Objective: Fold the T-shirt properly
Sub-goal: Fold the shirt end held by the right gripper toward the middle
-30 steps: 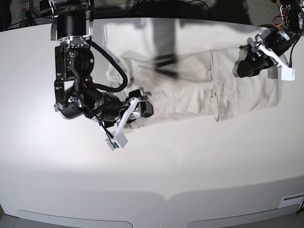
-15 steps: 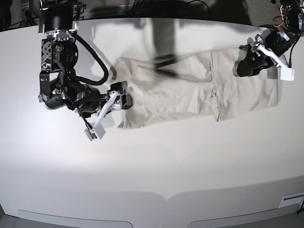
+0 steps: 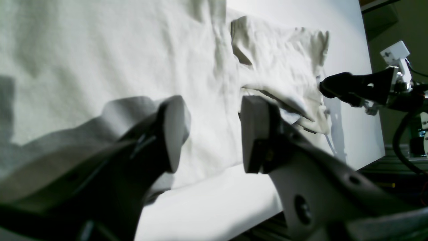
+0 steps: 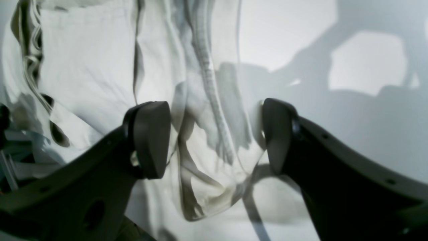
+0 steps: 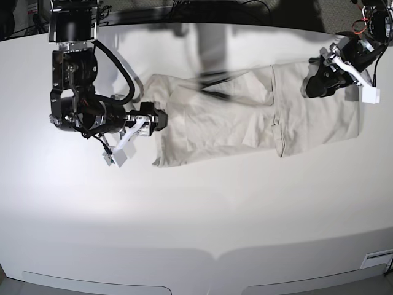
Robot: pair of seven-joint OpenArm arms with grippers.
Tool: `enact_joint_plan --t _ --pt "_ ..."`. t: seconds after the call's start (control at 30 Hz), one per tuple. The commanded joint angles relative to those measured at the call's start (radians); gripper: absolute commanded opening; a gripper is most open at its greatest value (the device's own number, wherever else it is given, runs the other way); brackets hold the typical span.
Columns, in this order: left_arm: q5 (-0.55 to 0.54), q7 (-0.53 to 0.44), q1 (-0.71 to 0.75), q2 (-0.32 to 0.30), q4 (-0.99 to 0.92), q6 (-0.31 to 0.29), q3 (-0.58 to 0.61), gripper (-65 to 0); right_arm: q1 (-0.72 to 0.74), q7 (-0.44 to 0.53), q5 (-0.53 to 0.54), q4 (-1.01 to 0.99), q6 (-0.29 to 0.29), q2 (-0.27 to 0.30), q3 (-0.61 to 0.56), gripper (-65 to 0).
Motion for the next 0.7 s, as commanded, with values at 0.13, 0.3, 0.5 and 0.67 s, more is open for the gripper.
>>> enact_joint_plan --t 0.13,0.3,0.5,0.67 --pt "-0.026 -0.02 -0.002 -0.014 0.018 -0.014 -0.006 -37.5 0.018 0.007 0.019 0.005 0.006 -0.004 -0.001 -21.8" --pt "-0.026 -0.02 -0.002 -0.014 0.018 -0.014 -0.006 -37.5 0.018 0.007 0.01 0.005 0.007 -0.043 -0.026 -21.8" --pt "-0.026 -0.019 -0.002 -0.014 0.018 -0.014 -0.006 -37.5 0.018 0.012 -0.069 0.005 0.006 -0.087 -0.071 -21.9" --pt "-0.026 -0.019 -0.001 -0.014 0.018 -0.014 -0.006 -37.5 0.017 0.011 -0.117 0.005 0.003 -0.107 -0.083 -27.3"
